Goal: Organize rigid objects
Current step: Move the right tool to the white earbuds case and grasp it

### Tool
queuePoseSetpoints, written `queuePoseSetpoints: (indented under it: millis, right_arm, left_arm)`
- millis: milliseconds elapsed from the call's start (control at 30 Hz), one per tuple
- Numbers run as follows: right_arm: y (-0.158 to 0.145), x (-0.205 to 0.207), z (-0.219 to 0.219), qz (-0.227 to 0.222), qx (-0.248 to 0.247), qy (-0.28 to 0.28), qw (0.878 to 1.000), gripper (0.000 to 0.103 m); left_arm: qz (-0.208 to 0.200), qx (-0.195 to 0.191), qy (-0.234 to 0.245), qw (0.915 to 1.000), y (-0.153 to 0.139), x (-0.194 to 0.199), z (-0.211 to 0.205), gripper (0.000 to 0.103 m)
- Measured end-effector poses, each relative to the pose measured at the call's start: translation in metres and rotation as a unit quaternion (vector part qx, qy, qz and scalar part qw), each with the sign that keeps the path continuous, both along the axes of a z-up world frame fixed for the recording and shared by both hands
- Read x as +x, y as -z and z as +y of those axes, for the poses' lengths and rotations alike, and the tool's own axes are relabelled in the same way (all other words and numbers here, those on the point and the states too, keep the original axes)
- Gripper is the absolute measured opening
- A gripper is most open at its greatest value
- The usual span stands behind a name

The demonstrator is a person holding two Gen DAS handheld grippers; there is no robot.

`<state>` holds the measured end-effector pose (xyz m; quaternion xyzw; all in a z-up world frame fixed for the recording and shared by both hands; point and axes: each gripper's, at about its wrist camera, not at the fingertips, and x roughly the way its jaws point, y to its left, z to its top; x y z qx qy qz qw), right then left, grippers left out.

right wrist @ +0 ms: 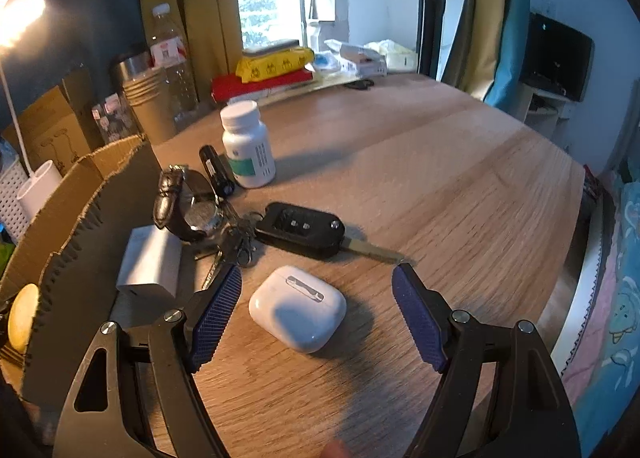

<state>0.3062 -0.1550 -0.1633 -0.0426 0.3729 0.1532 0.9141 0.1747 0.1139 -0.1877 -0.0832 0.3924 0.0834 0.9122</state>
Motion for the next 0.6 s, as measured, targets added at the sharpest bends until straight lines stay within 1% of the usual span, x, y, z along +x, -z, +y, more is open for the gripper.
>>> queuePoseSetpoints:
  millis: [400, 600]
  right_arm:
    - [0.019, 0.007, 0.012, 0.02, -0.011, 0.004, 1.0, 0.081]
    - [0.022, 0.007, 0.015, 0.019, -0.025, 0.008, 0.999, 0.081]
  left_arm:
    - [0.0, -0.004, 0.001, 1.0, 0.0, 0.0, -0.001, 0.007]
    - [-0.003, -0.009, 0.0, 1.0, 0.0, 0.0, -0.002, 0.007]
